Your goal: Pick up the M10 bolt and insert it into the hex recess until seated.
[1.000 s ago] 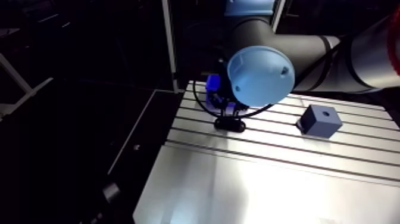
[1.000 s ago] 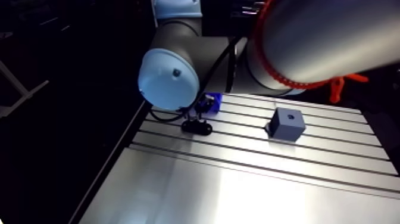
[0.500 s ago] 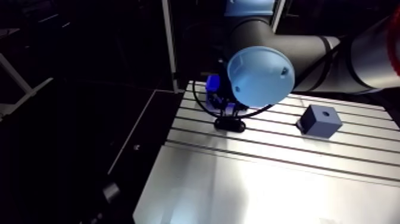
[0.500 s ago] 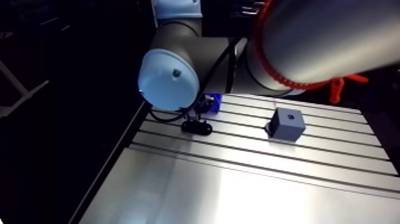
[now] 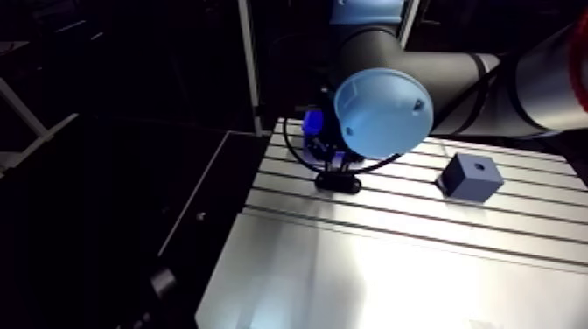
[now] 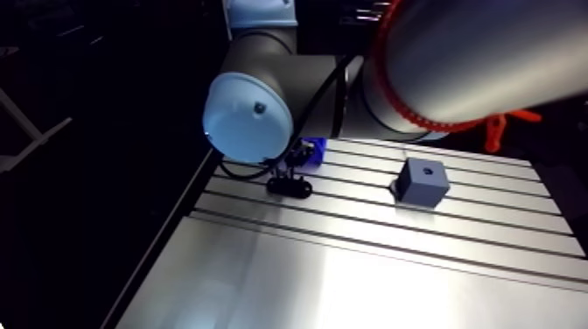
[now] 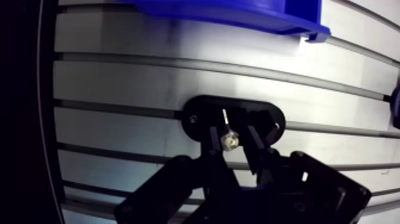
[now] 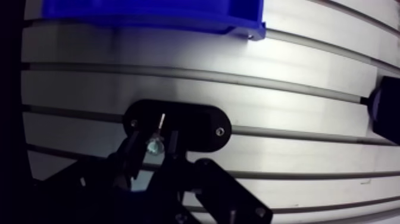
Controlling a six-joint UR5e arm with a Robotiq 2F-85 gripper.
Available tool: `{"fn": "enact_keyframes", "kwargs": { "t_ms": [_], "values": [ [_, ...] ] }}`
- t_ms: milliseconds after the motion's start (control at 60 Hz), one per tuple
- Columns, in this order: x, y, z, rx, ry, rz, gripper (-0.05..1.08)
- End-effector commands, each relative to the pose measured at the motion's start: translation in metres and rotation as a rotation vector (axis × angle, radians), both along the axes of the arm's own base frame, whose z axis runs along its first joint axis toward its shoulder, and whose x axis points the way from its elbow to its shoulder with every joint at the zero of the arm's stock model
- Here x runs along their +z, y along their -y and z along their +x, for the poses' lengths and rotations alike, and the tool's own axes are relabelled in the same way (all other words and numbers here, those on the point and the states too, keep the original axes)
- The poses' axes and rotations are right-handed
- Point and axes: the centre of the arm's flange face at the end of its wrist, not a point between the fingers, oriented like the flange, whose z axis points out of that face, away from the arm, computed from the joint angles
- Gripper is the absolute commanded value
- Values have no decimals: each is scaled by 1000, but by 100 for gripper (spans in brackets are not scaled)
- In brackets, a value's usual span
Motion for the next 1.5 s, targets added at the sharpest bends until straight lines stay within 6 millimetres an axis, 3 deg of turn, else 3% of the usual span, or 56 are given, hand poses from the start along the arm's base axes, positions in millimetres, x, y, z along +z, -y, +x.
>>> {"fn": "enact_keyframes", "kwargs": {
  "t_ms": [17,1500],
  "values": [
    [0,0,0,0,1,-1,65],
    [0,1,0,0,1,-8,74]
  ]
}}
